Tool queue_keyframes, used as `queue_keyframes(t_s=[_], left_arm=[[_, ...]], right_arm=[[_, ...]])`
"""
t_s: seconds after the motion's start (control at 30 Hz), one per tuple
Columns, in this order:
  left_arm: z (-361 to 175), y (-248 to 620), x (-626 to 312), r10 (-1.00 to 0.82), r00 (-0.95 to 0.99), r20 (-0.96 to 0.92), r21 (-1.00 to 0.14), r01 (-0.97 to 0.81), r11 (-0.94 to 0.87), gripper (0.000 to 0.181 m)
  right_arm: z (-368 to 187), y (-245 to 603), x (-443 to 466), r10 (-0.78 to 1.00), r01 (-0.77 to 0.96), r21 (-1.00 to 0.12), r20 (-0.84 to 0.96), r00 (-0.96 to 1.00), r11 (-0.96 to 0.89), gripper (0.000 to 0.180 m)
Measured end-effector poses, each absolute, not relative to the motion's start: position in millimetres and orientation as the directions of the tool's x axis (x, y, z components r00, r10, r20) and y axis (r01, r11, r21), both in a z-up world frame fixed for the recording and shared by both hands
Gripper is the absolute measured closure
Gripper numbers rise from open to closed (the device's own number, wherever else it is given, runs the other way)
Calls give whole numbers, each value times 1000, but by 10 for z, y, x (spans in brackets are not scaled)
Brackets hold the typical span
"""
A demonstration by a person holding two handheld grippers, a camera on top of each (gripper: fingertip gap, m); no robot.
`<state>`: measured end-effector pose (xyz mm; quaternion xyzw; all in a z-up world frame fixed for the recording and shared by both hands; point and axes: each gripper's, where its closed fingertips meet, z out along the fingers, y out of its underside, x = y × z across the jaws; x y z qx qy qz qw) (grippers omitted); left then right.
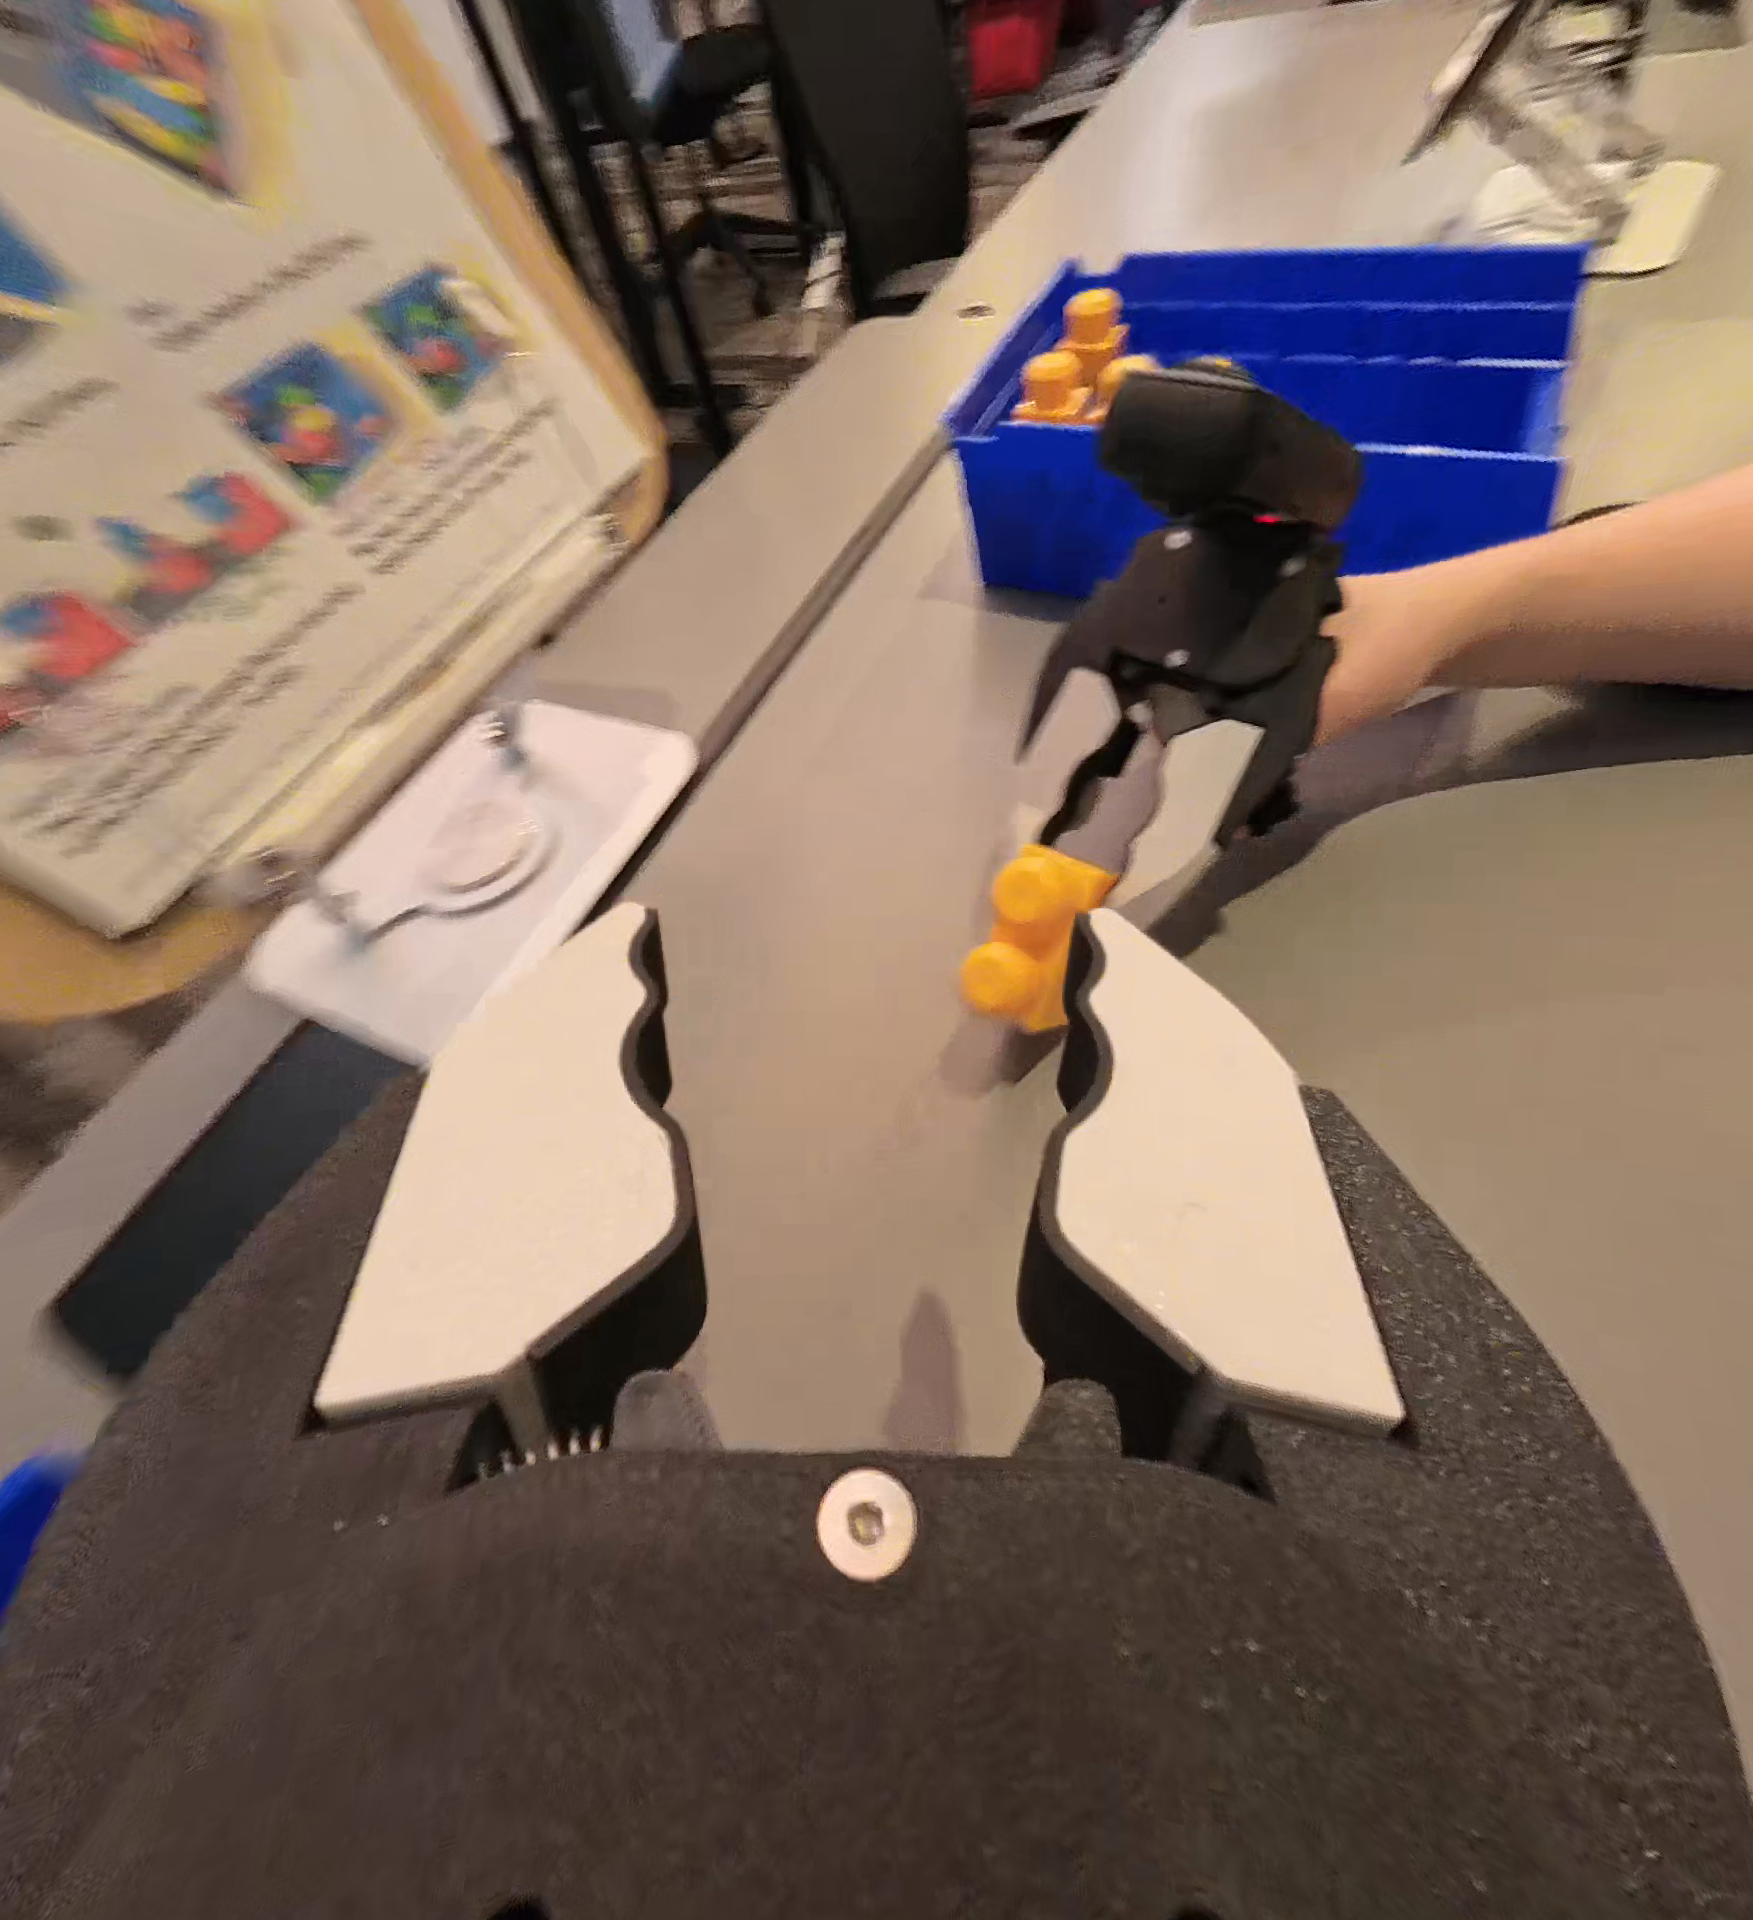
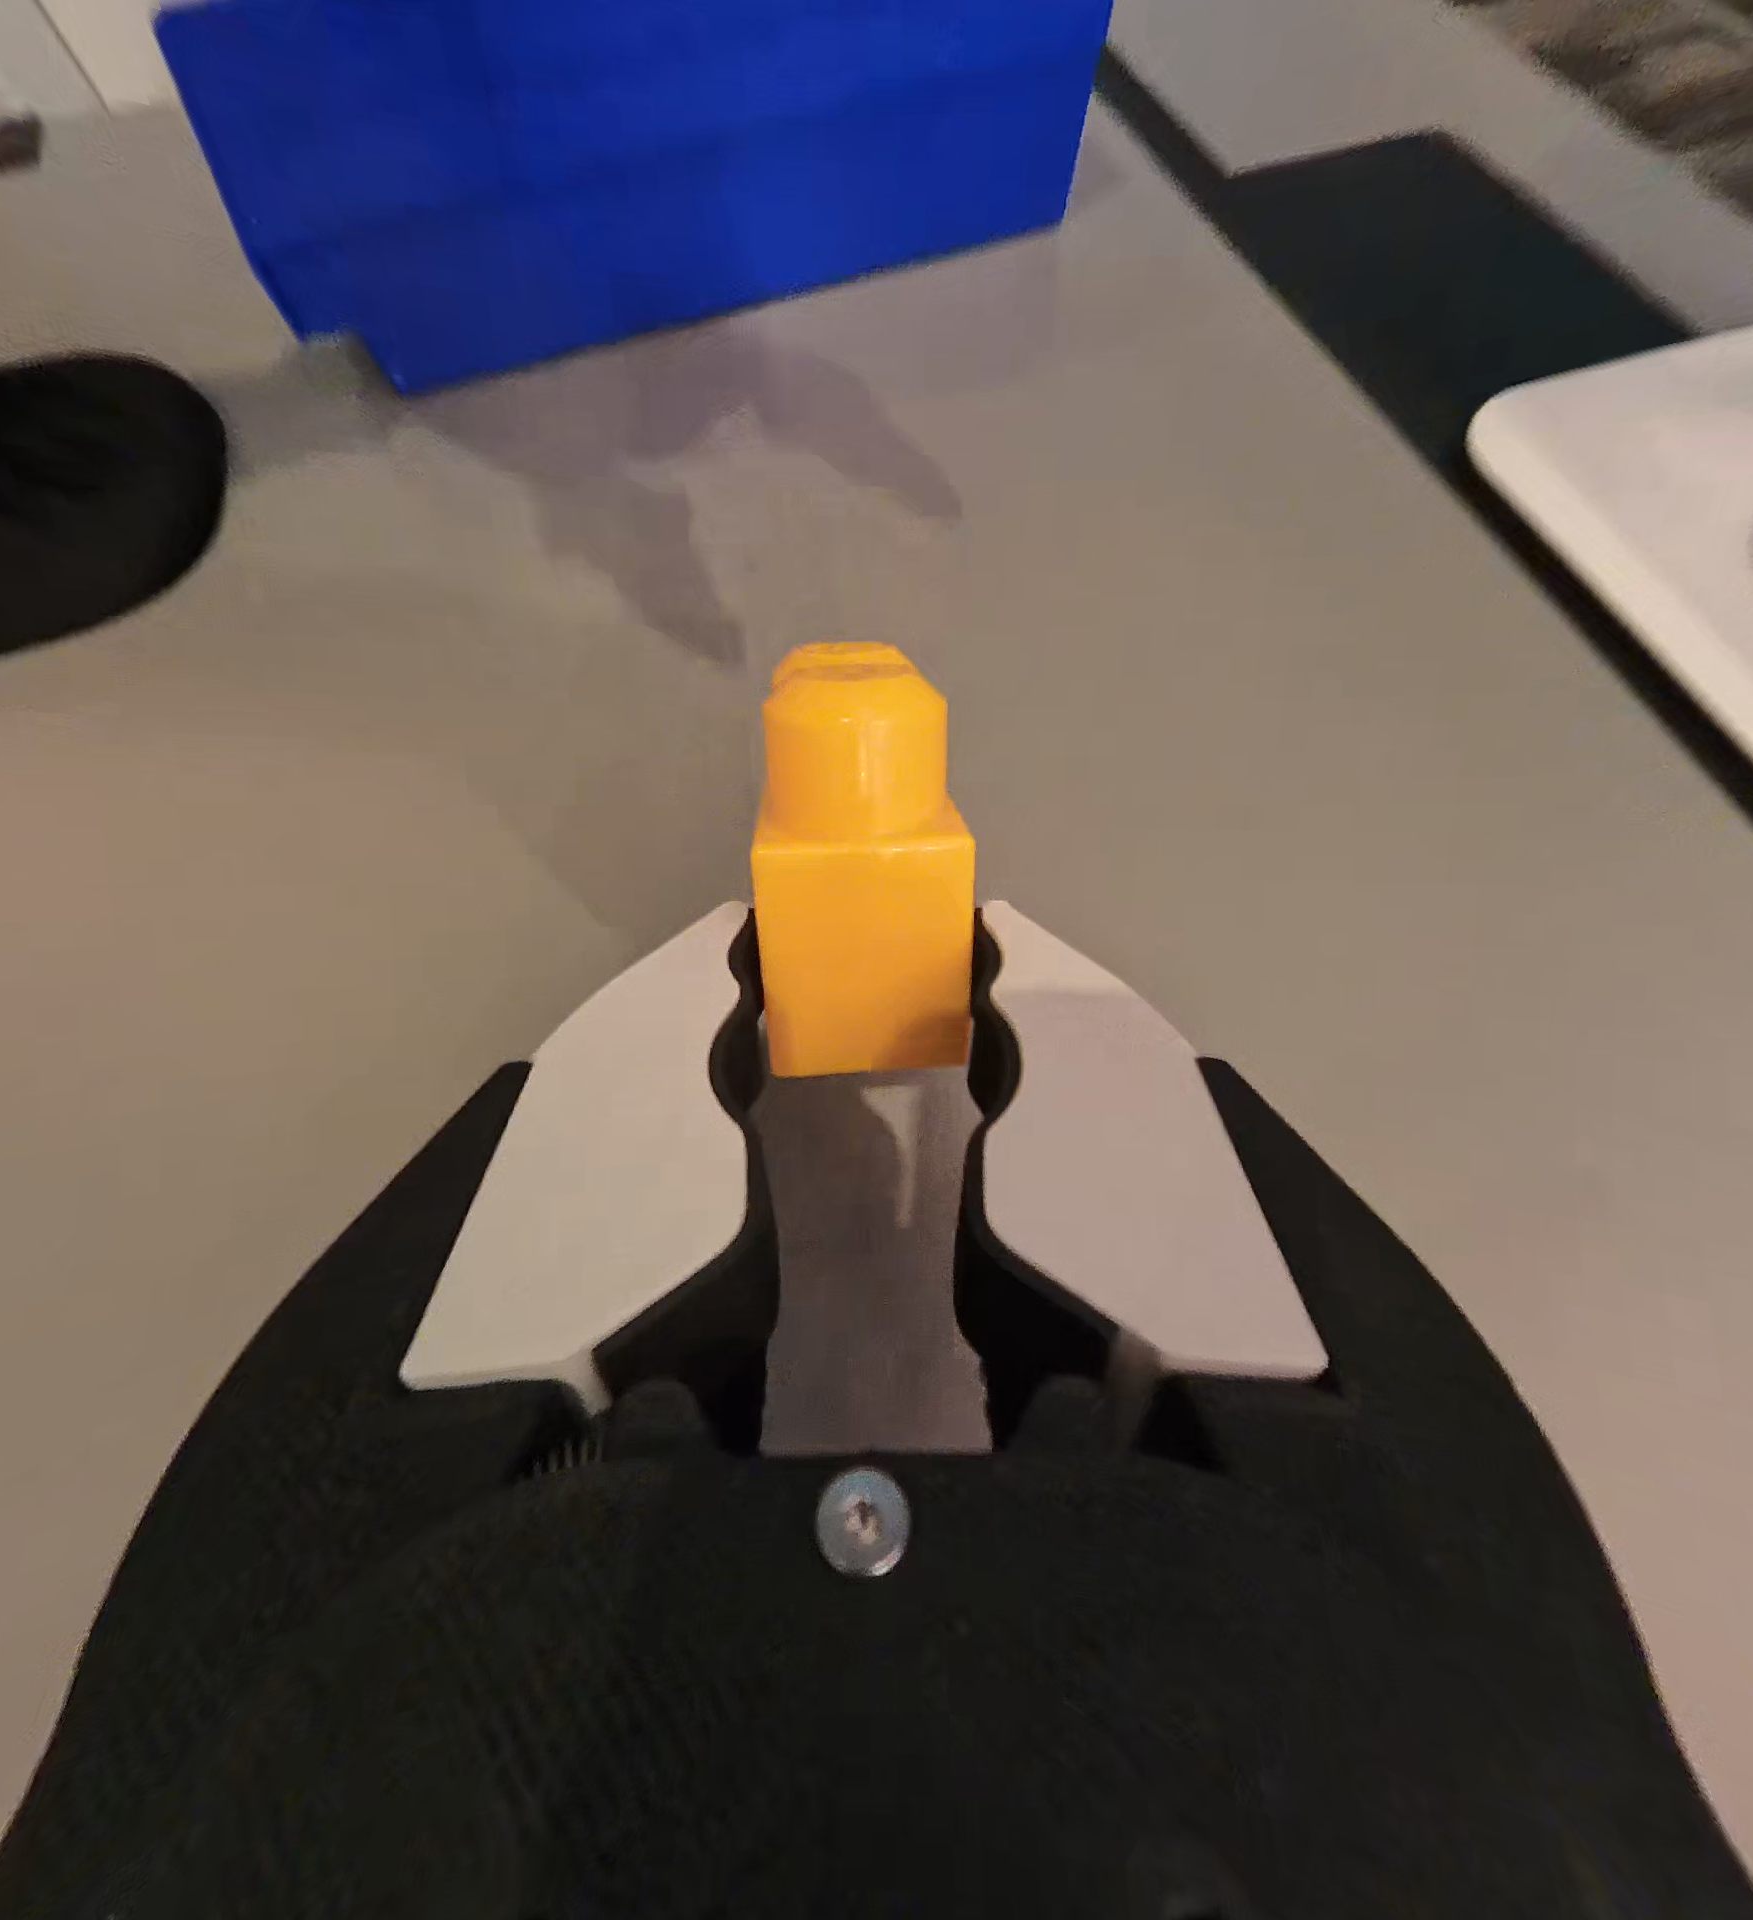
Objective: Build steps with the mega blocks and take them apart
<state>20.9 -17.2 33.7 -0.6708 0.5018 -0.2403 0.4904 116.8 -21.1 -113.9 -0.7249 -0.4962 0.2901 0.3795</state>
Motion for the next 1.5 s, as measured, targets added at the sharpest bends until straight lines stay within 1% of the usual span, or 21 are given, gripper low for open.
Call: queue_keyframes(t_s=[0.07, 0.1, 0.2, 0.27, 0.37, 0.43, 0.47, 0.53, 0.6, 0.73, 0.83, 1.07, 1.17, 1.2, 1.23, 1.27, 1.3, 1.4, 1.5], left_arm=[[463, -159, -251, -856, 474, -205, -881, -471, -50, 110], [452, -146, -525, -817, 536, -212, -862, -497, -102, 114], [186, -105, -1433, -650, 727, -221, -754, -549, -359, 112], [-22, -155, -1896, -553, 810, -195, -689, -515, -511, 114], [-374, -258, -2495, -384, 904, -186, -534, -421, -733, 118], [-586, -334, -2673, -320, 936, -148, -438, -352, -827, 117], [-664, -344, -2679, -310, 943, -117, -414, -331, -848, 116], [-777, -307, -2642, -308, 949, -75, -394, -312, -865, 115], [-882, -247, -2650, -287, 956, -69, -368, -292, -883, 113], [-1099, -232, -2728, -230, 970, -82, -265, -244, -933, 114], [-1175, -199, -2751, -226, 969, -100, -239, -244, -940, 114], [-1341, -179, -2747, -251, 960, -120, -174, -269, -947, 116], [-1420, -177, -2740, -262, 958, -120, -145, -278, -950, 120], [-1445, -175, -2739, -267, 956, -123, -137, -283, -949, 124], [-1465, -169, -2744, -269, 954, -130, -131, -286, -949, 128], [-1477, -159, -2760, -261, 955, -143, -128, -279, -952, 136], [-1479, -156, -2757, -251, 958, -137, -128, -269, -955, 138], [-1424, -173, -2732, -241, 964, -114, -140, -256, -957, 139], [-1254, -183, -2718, -239, 964, -115, -191, -258, -947, 139]], right_arm=[[-1228, -213, 1172, 943, 526, -822, -39, 329, -218, 142], [-1258, -213, 1174, 945, 535, -816, -38, 325, -218, 142], [-1344, -211, 1189, 947, 557, -800, -45, 317, -224, 142], [-1440, -202, 1224, 949, 597, -771, -26, 316, -220, 142], [-1551, -196, 1244, 948, 641, -738, 7, 317, -209, 141], [-1577, -206, 1239, 948, 656, -724, 10, 319, -213, 141], [-1571, -208, 1238, 946, 661, -718, 14, 323, -215, 139], [-1495, -198, 1248, 941, 665, -716, 34, 336, -212, 129], [-1328, -196, 1245, 936, 644, -739, 54, 347, -196, 123], [-933, -216, 1270, 926, 611, -778, 110, 361, -146, 121], [-716, -256, 1278, 921, 589, -801, 145, 361, -105, 121], [-564, -313, 1279, 912, 613, -789, 225, 343, -36, 121], [-498, -333, 1280, 909, 610, -792, 242, 340, -17, 122], [-482, -338, 1279, 909, 606, -795, 242, 340, -15, 122], [-470, -339, 1283, 908, 603, -797, 243, 341, -13, 122], [-465, -336, 1289, 907, 603, -797, 245, 343, -12, 122], [-461, -329, 1297, 905, 604, -797, 249, 345, -11, 122], [-447, -305, 1320, 899, 605, -796, 259, 354, -8, 122], [-428, -286, 1336, 894, 600, -800, 263, 362, -7, 122]])
